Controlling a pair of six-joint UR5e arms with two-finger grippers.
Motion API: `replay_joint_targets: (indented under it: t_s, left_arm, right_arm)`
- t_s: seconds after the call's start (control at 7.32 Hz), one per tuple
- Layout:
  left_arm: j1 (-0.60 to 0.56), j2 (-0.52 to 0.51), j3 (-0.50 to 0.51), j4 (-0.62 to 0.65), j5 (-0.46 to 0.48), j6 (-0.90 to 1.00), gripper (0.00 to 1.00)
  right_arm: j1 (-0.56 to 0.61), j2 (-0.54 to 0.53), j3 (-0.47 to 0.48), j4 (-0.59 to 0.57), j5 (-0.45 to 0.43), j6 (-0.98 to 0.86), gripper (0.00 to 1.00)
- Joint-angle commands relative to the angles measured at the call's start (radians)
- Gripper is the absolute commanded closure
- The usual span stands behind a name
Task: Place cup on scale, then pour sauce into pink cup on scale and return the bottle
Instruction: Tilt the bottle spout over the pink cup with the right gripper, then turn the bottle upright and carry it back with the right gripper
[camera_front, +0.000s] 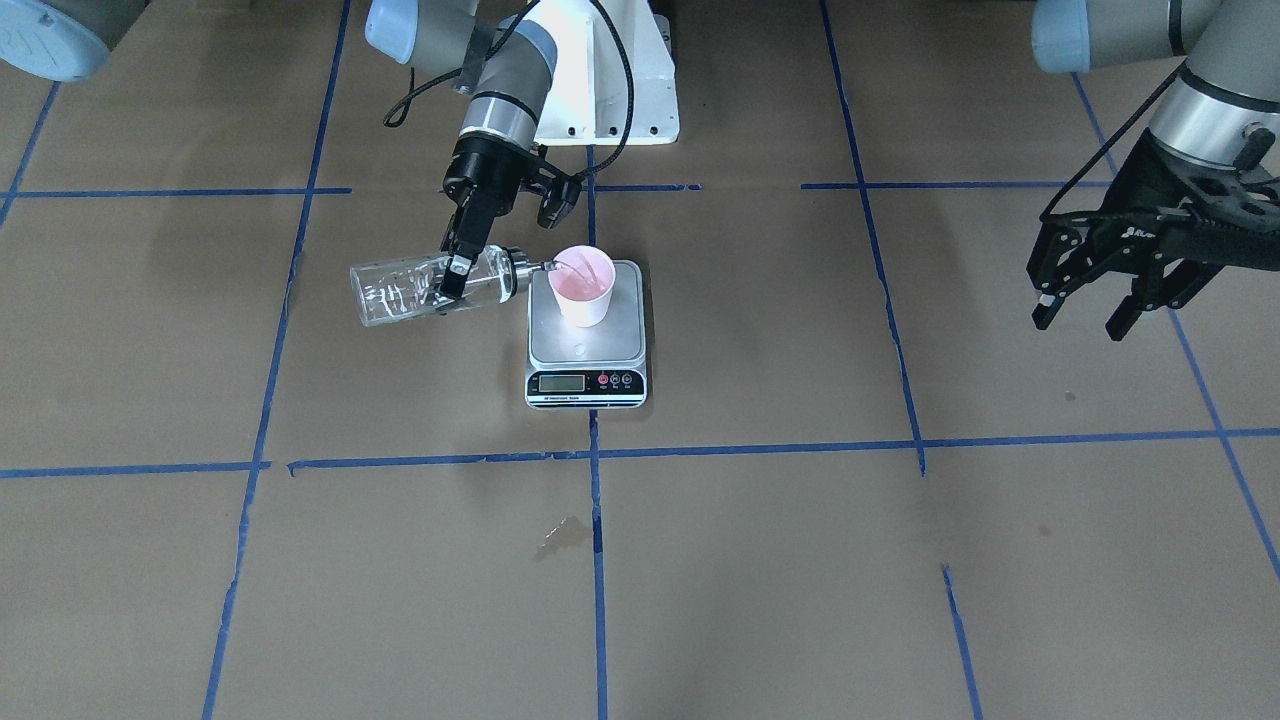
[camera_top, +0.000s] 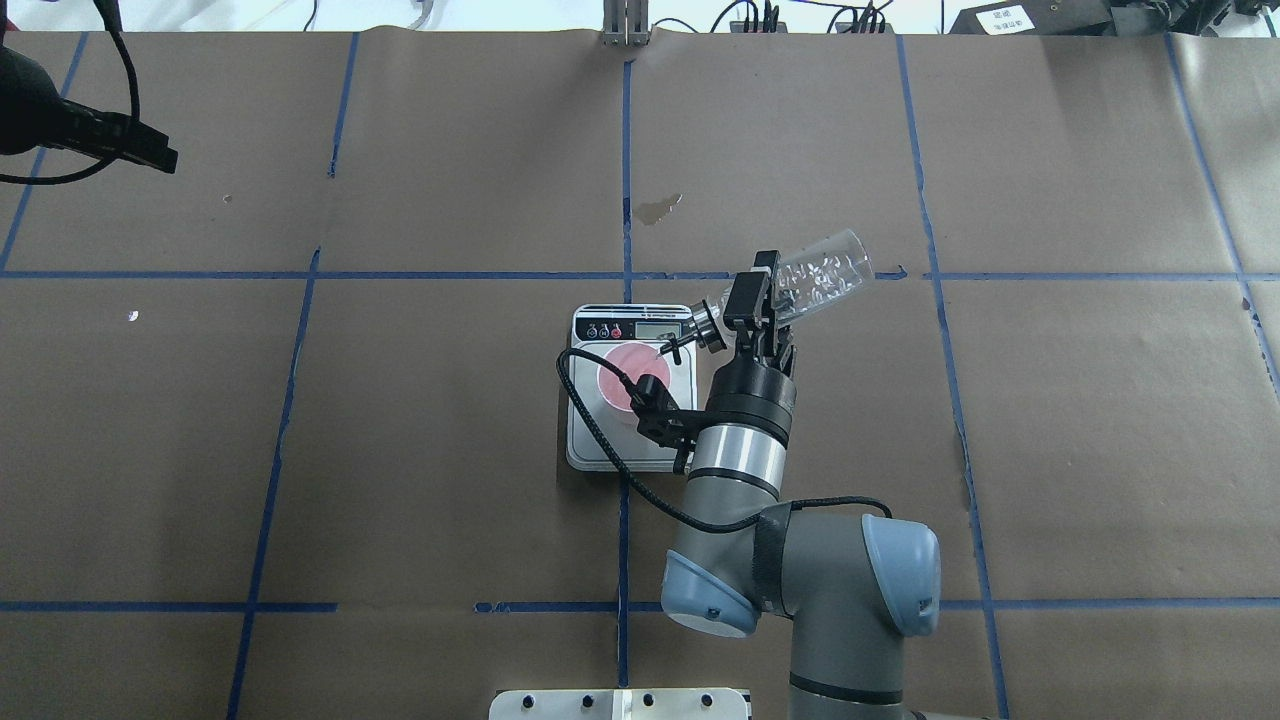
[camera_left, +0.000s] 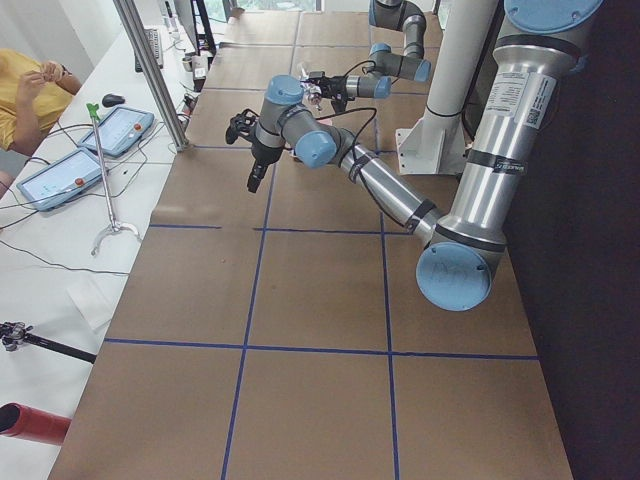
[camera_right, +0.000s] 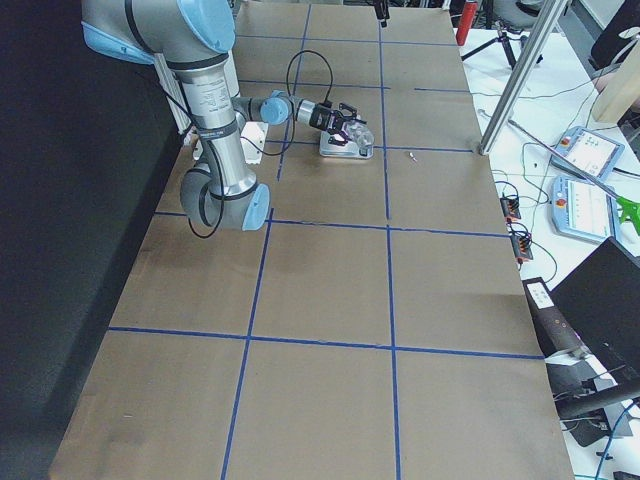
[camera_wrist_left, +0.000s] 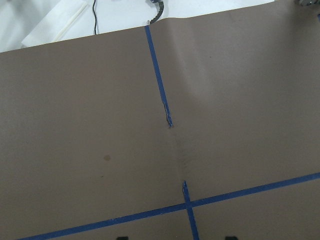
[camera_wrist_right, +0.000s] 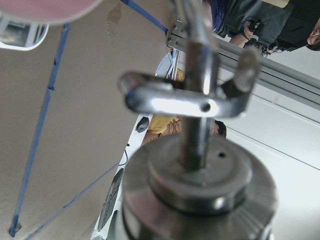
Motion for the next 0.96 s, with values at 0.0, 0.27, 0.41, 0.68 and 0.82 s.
replay_joint_targets:
  t_s: [0.0,0.27,0.41,0.68,0.82]
  left_arm:
    - [0.000,0.000,0.000,-0.001,0.000,0.000,0.29]
    - [0.000,0.000,-0.001,0.001,0.000,0.000,0.29]
    - [0.000,0.000,-0.003,0.001,0.000,0.000,0.29]
    - [0.000,0.000,-0.004,0.001,0.000,0.000,0.29]
    - [0.000,0.000,-0.006,0.001,0.000,-0.002,0.29]
  right_arm:
    - [0.004,-0.010,0.033,0.036,0.013,0.176,1.00]
    - [0.001,-0.019,0.035,0.060,0.076,0.460,1.00]
    - [-0.003,-0.027,0.036,0.089,0.095,0.649,1.00]
    - [-0.005,-0.066,0.036,0.464,0.277,0.970,1.00]
    - [-0.002,-0.140,0.064,0.597,0.288,1.004,1.00]
